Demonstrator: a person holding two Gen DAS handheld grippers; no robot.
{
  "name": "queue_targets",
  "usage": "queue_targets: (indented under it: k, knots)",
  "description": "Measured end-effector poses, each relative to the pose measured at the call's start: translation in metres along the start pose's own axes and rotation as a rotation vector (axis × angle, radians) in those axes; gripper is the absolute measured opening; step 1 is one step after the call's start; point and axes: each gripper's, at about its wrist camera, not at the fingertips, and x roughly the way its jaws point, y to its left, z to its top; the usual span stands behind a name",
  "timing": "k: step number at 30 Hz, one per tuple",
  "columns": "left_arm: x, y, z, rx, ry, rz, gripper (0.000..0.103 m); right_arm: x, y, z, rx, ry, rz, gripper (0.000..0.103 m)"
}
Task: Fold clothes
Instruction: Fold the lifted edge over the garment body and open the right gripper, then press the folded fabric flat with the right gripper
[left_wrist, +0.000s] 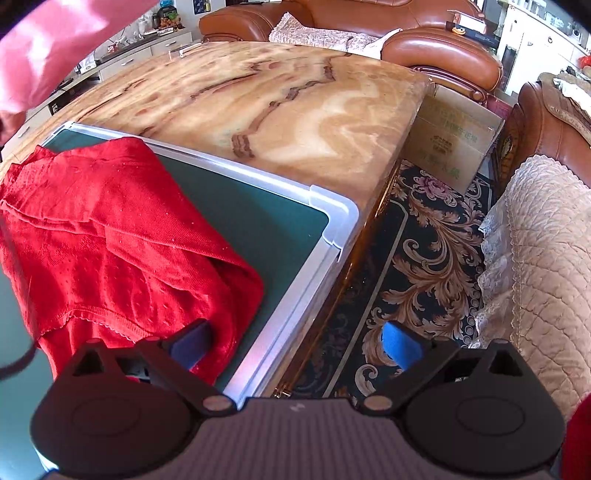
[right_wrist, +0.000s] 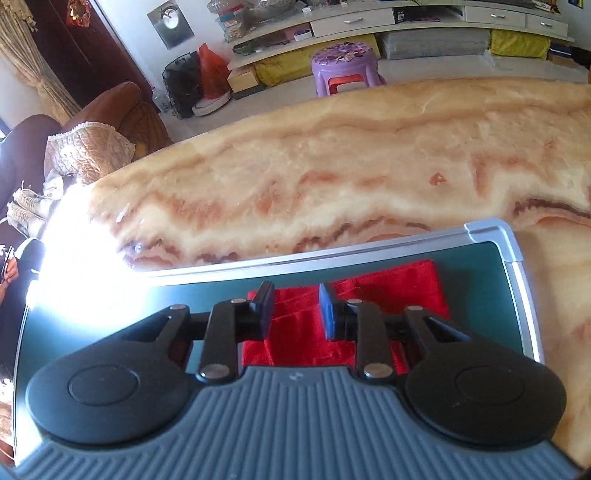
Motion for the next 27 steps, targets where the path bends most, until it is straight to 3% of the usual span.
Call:
queue_targets:
  k: [5, 7, 10, 15, 19, 20, 21, 22, 27]
  knots:
    - [0.001, -0.002, 0.000, 0.013, 0.002, 0.009, 0.102, 0.004, 0.012, -0.013, -0.091, 0.035, 0.013, 0.031]
    - [0.001, -0.002, -0.001, 0.013, 0.002, 0.007, 0.102, 0.008, 0.020, -0.016, -0.142, -0.012, -0.075, 0.031]
    - [0.001, -0.001, -0.001, 0.008, 0.001, 0.001, 0.102, 0.011, 0.009, -0.010, -0.141, -0.052, -0.141, 0.031]
    - [0.000, 0.004, 0.001, -0.019, 0.001, -0.015, 0.102, 0.022, -0.025, -0.007, -0.136, 0.016, -0.117, 0.031]
    - [0.000, 0.007, 0.002, -0.039, -0.002, -0.027, 0.102, 0.024, -0.031, -0.015, -0.165, -0.008, -0.060, 0.031]
    - [0.000, 0.007, 0.002, -0.040, -0.001, -0.027, 0.102, 0.024, -0.030, -0.016, -0.175, -0.021, -0.048, 0.030]
    - [0.000, 0.007, 0.002, -0.040, -0.001, -0.027, 0.102, 0.023, -0.028, -0.018, -0.191, -0.025, -0.041, 0.012]
    - [0.000, 0.007, 0.002, -0.038, 0.000, -0.026, 0.102, 0.024, -0.023, -0.019, -0.212, -0.024, -0.043, 0.002]
    - [0.000, 0.005, 0.004, -0.037, 0.003, -0.023, 0.102, 0.018, -0.005, -0.017, -0.260, -0.068, -0.052, 0.001]
